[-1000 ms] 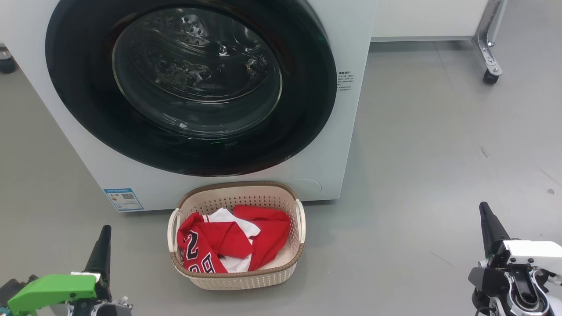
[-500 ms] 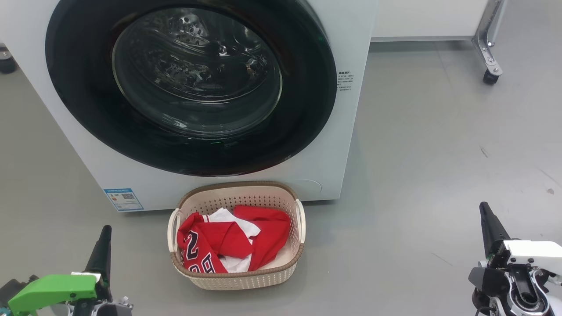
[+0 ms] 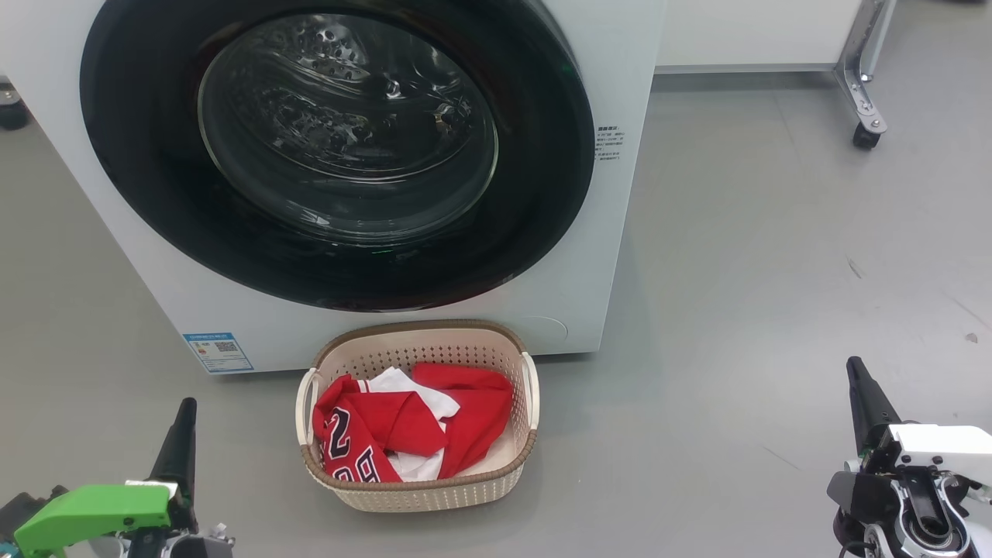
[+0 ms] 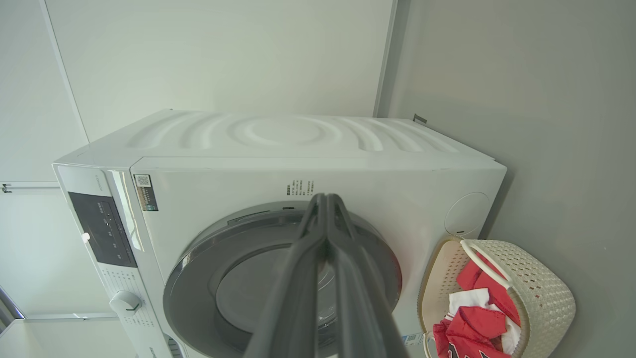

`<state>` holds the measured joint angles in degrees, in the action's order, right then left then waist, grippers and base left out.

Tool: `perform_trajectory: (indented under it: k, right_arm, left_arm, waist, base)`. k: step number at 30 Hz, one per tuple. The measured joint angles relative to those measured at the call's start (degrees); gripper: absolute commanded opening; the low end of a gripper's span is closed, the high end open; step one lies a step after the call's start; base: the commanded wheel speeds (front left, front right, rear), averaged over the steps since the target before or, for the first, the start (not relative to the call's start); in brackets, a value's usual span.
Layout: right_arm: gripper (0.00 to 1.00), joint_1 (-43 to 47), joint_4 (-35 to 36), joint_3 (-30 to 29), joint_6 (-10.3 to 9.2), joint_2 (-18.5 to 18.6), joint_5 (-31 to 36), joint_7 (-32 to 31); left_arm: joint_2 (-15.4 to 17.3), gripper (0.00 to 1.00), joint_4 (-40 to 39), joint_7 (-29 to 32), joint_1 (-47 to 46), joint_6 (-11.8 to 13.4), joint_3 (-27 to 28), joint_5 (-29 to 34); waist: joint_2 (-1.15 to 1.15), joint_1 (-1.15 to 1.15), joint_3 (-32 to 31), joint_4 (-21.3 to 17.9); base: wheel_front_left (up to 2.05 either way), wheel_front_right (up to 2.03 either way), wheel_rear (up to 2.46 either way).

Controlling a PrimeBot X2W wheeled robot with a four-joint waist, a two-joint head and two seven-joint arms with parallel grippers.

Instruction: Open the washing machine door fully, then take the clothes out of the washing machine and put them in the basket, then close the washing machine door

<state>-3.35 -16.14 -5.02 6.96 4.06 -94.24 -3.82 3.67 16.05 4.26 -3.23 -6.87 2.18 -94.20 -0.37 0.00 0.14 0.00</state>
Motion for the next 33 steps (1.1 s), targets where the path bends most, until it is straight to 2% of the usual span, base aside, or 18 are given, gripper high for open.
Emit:
perform_trajectory:
  k: [33]
  right_arm:
    - [0.00,0.0,0.0,-0.1,0.01,-0.1,0.0,-0.4]
  left_arm:
    - [-0.1,0.00,-0.1,0.2,0.0,0.0,0.2,0.0]
  waist:
    - [0.00,0.00,0.0,0.0]
  base:
    - [0.00,0.00,0.00]
